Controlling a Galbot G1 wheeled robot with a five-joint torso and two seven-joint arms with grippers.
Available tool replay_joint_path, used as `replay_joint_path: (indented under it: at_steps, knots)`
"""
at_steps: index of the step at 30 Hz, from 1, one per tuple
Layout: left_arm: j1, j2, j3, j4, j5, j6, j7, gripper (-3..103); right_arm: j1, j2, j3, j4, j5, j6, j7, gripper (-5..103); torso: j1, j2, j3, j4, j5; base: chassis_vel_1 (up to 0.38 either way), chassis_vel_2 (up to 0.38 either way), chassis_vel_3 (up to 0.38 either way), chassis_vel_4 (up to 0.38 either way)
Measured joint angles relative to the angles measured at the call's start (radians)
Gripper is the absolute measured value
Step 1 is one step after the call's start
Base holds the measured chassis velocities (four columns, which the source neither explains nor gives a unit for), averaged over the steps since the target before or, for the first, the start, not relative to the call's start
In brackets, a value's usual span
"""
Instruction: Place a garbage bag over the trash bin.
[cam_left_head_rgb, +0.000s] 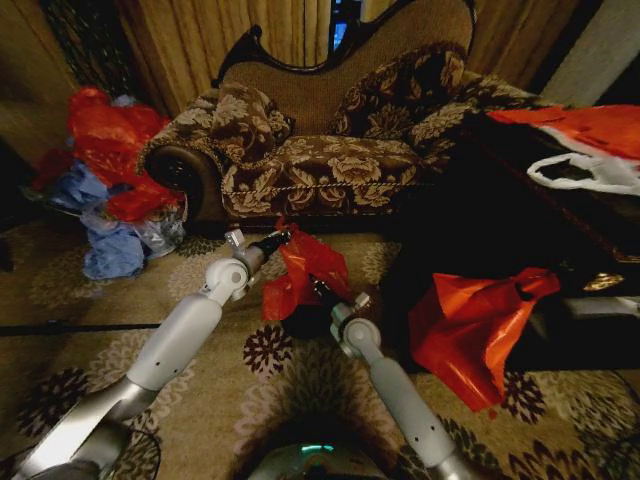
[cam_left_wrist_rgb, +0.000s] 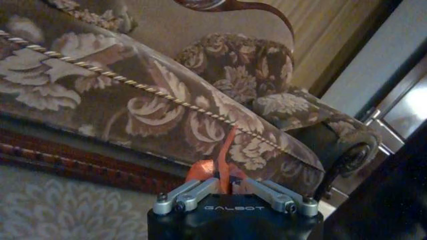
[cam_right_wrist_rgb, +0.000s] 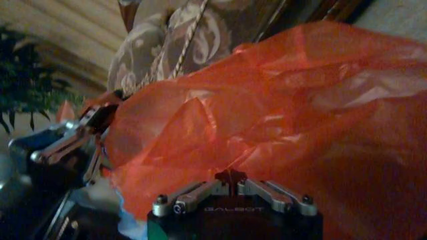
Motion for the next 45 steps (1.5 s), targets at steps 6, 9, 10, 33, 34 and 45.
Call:
replay_joint_path:
  at_steps: [6, 9, 10, 33, 34, 45]
  knots:
    - [0.003, -0.009, -0.012, 0.011, 0.007, -0.009, 0.0, 0, 0.048, 0.001, -0.019, -0.02, -0.049, -0.01, 0.029, 0, 0.0, 0.0, 0.0, 0.0003, 0.0003, 0.0, 0.0, 0.0, 0.0]
    - [-0.004, -0.013, -0.012, 0.014, 0.007, -0.012, -0.002, 0, 0.046, -0.032, -0.018, 0.003, -0.059, -0.025, 0.049, -3, 0.0, 0.0, 0.0, 0.0, 0.0001, 0.0, 0.0, 0.0, 0.0]
    - [-0.009, -0.015, -0.012, 0.016, 0.007, -0.013, -0.003, 0, 0.04, -0.05, -0.017, 0.018, -0.063, -0.029, 0.054, -3, 0.0, 0.0, 0.0, 0.0, 0.0002, 0.0, 0.0, 0.0, 0.0]
    - [-0.057, -0.069, -0.019, 0.102, 0.041, -0.038, 0.001, 0, -0.157, -0.251, 0.013, 0.34, -0.141, -0.07, -0.012, 86, 0.0, 0.0, 0.0, 0.0, 0.0001, 0.0, 0.0, 0.0, 0.0]
    - [-0.057, -0.069, -0.019, 0.102, 0.041, -0.038, 0.001, 0, -0.157, -0.251, 0.013, 0.34, -0.141, -0.07, -0.012, 86, 0.0, 0.0, 0.0, 0.0, 0.0001, 0.0, 0.0, 0.0, 0.0]
    - [-0.058, -0.062, -0.027, 0.094, 0.043, -0.036, -0.008, 0, -0.039, -0.2, -0.143, 0.259, -0.212, -0.076, 0.001, 58, 0.0, 0.0, 0.0, 0.0001, 0.0, 0.0, 0.0, 0.0, 0.0]
